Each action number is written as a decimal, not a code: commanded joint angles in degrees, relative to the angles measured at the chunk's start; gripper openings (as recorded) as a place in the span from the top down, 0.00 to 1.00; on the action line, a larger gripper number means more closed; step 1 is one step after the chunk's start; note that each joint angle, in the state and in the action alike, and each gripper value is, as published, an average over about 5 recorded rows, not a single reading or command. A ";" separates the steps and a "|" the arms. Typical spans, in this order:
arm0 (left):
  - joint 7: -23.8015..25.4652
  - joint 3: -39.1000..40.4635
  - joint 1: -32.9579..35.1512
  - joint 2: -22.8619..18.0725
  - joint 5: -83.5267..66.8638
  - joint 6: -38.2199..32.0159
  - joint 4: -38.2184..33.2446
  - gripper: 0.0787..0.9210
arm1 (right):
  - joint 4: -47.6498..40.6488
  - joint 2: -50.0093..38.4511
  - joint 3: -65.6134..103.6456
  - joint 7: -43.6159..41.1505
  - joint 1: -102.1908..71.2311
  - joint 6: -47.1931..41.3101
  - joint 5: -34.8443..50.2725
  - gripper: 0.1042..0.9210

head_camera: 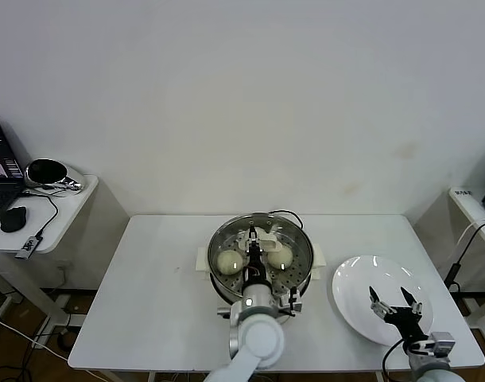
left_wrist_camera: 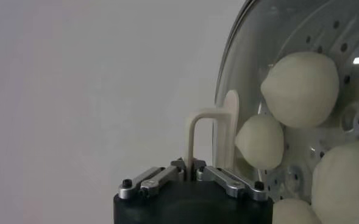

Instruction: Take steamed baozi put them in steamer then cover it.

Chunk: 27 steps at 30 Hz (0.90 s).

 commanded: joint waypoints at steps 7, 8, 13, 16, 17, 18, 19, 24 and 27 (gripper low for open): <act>0.27 2.93 2.34 1.65 0.19 1.28 -9.60 0.48 | -0.36 0.04 0.31 0.02 -0.10 0.17 -0.12 0.12; 0.60 3.08 2.42 1.72 0.14 1.28 -10.21 0.45 | -0.38 0.05 0.32 0.02 -0.12 0.15 -0.19 0.12; 2.45 3.55 3.53 2.37 -0.04 1.24 -13.36 0.27 | 0.16 -0.08 0.36 -0.18 -0.73 -0.85 0.01 0.12; 3.43 3.89 4.66 3.15 -0.79 1.15 -15.64 0.18 | 0.77 -0.15 0.32 -0.36 -1.27 -1.72 0.31 0.12; 3.43 3.93 5.08 3.35 -1.15 1.04 -16.54 0.16 | 0.95 -0.10 0.29 -0.35 -1.44 -1.92 0.17 0.12; 3.21 3.87 5.52 3.57 -1.79 0.93 -17.62 0.14 | 1.38 0.03 0.23 -0.33 -1.70 -2.09 0.02 0.12; 2.71 3.62 5.94 3.76 -2.70 0.70 -18.73 0.13 | 1.94 0.17 0.13 -0.30 -2.03 -2.22 -0.13 0.12; -3.58 -4.60 9.03 4.85 -19.23 -5.35 -26.52 0.12 | 5.93 0.99 -1.41 0.01 -4.14 -1.15 -0.36 0.12; -7.22 -13.50 11.36 4.82 -31.84 -11.29 -30.43 0.12 | 7.27 1.76 -2.35 0.48 -5.10 1.22 -1.10 0.12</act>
